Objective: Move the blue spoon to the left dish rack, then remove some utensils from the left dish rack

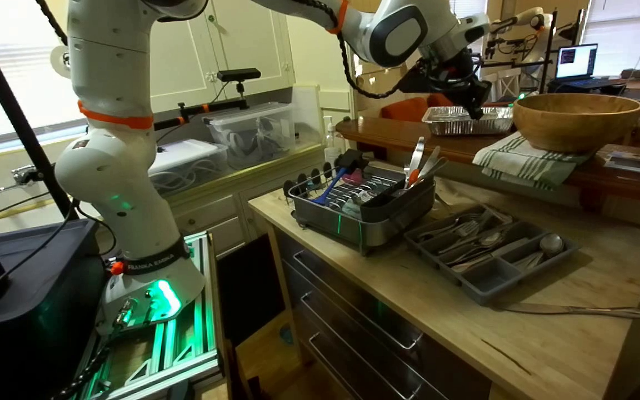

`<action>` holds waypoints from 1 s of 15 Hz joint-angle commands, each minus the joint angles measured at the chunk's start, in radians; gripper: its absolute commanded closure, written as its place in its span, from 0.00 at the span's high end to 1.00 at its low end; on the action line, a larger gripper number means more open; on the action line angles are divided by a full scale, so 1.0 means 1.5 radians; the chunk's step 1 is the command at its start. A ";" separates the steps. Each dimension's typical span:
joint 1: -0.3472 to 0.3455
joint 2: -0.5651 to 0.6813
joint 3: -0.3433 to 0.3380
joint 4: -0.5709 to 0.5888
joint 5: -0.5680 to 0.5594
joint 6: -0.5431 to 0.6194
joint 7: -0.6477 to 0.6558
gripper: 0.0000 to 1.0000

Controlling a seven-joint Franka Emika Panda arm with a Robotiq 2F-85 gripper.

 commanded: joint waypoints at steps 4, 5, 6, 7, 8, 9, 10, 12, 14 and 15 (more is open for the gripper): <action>-0.030 0.055 0.007 0.012 -0.059 -0.033 -0.017 0.03; -0.038 0.054 0.017 -0.001 -0.050 -0.034 -0.030 0.03; -0.049 0.043 0.033 -0.024 -0.034 -0.035 -0.054 0.16; -0.060 0.031 0.049 -0.049 -0.018 -0.029 -0.074 0.37; -0.070 0.012 0.062 -0.079 -0.001 -0.022 -0.090 0.44; -0.076 -0.001 0.068 -0.102 0.010 -0.009 -0.095 0.51; -0.091 -0.018 0.081 -0.122 0.036 -0.004 -0.114 0.59; -0.105 -0.051 0.082 -0.160 0.069 0.007 -0.123 0.73; -0.120 -0.083 0.076 -0.193 0.107 0.001 -0.140 0.88; -0.131 -0.087 0.088 -0.203 0.141 -0.018 -0.177 0.94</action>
